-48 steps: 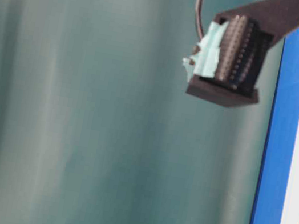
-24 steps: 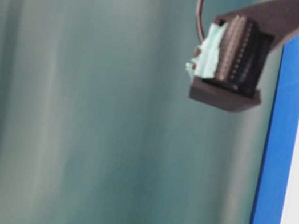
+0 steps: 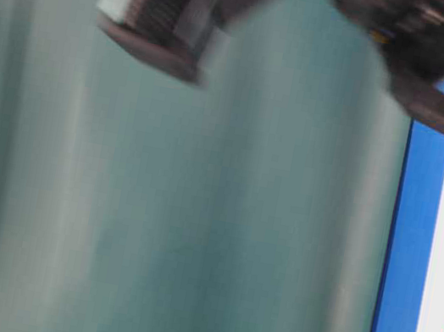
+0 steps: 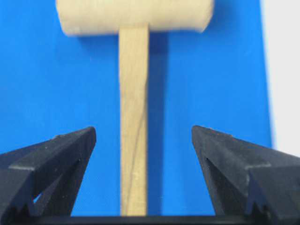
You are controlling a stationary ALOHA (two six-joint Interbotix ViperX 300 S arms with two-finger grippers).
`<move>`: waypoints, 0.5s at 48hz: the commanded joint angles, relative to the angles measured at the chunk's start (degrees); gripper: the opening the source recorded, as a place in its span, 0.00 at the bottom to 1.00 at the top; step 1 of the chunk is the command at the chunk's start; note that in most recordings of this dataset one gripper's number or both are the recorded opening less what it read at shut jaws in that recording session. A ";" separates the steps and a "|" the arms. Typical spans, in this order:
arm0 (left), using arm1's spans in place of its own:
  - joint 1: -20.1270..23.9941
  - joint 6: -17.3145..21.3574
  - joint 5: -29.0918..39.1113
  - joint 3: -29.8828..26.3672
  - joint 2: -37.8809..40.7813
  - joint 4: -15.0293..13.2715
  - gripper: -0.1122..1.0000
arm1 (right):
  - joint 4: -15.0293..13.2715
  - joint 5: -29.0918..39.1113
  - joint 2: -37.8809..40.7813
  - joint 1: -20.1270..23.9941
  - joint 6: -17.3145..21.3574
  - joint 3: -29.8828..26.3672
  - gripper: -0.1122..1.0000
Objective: Hit the mark with a hammer.
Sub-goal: 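Open the right gripper and release the mallet handle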
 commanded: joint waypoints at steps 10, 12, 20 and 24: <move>0.18 0.09 -0.18 -0.53 -0.44 -0.09 0.81 | -0.09 -3.69 -6.15 -5.19 -4.66 1.23 0.84; 0.18 0.00 -0.18 -0.53 -0.44 -0.09 0.81 | -0.09 -3.08 -7.12 -6.86 -5.80 1.67 0.84; 0.18 0.00 -0.09 -0.53 -0.44 -0.09 0.81 | -0.09 2.99 -10.55 -15.73 -10.55 3.34 0.84; 0.18 0.00 -0.09 -0.53 -0.44 -0.09 0.81 | -0.09 7.38 -11.87 -20.92 -12.48 4.13 0.84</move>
